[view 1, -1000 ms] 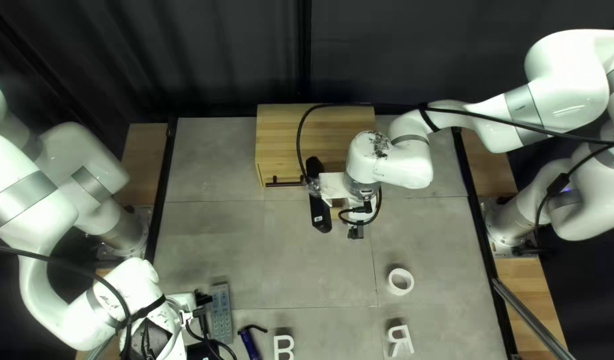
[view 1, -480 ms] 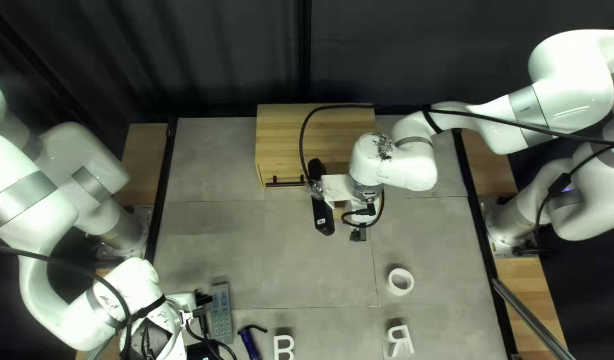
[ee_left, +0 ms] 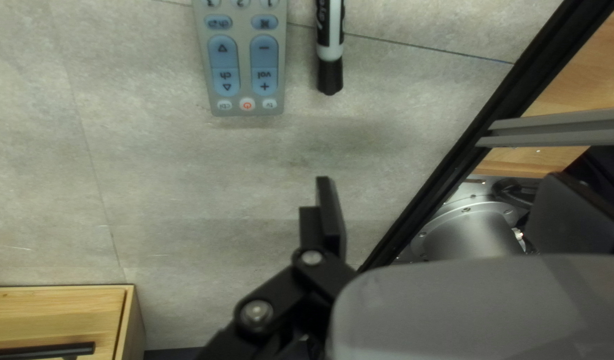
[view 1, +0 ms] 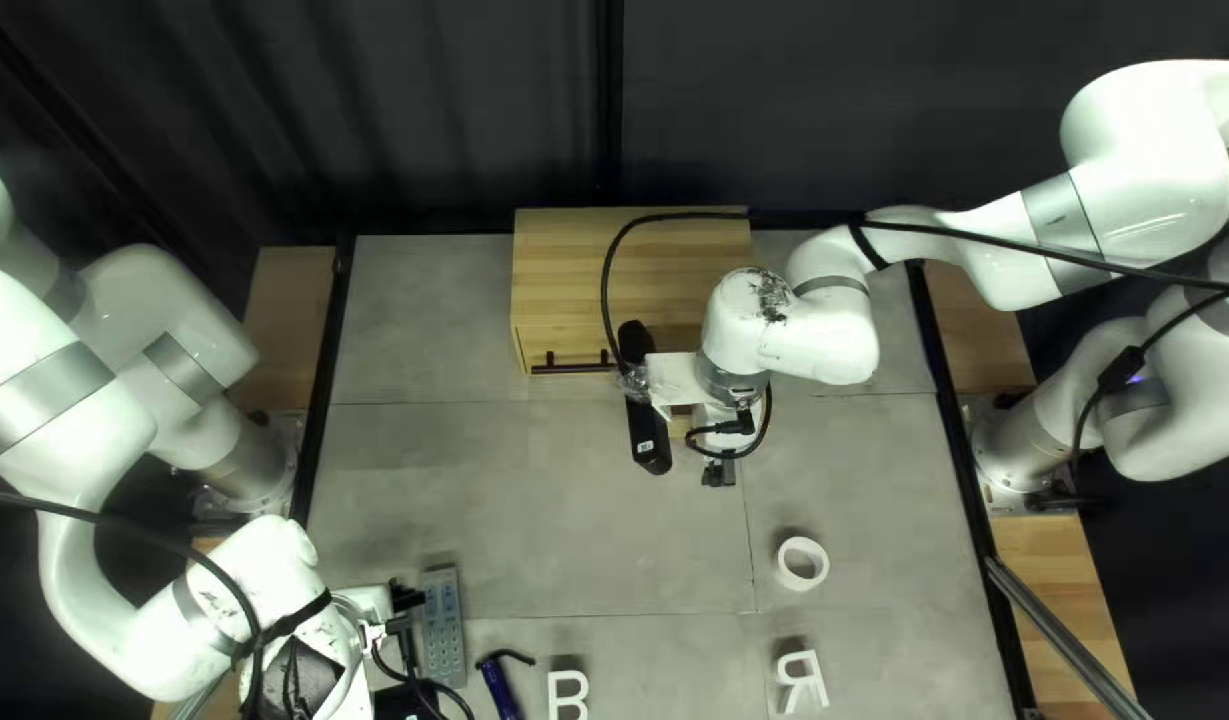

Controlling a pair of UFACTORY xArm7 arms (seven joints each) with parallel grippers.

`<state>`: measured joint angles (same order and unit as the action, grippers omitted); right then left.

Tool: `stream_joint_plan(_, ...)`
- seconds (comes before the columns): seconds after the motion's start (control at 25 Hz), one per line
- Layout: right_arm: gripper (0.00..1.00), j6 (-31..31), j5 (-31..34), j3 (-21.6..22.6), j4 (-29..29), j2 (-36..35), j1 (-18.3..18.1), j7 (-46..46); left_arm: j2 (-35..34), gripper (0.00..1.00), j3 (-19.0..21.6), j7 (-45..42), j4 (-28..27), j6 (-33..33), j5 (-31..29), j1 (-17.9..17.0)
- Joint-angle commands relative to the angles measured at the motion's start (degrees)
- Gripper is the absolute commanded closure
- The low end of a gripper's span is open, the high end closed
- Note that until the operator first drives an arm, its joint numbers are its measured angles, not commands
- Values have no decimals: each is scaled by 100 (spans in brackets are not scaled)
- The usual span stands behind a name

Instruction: Open drawers and place objects into drawer and close

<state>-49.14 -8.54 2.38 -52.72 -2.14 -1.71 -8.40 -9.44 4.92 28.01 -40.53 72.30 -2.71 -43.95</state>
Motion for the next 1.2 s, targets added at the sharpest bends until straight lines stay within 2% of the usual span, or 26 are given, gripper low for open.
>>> stream_joint_plan(0.04,0,-11,-15,9,1,4,9,2,0,0,0,0,0,0,0,0)
stream_joint_plan(1.2,0,-155,34,77,-56,72,81,122,0,0,0,0,0,0,0,0)
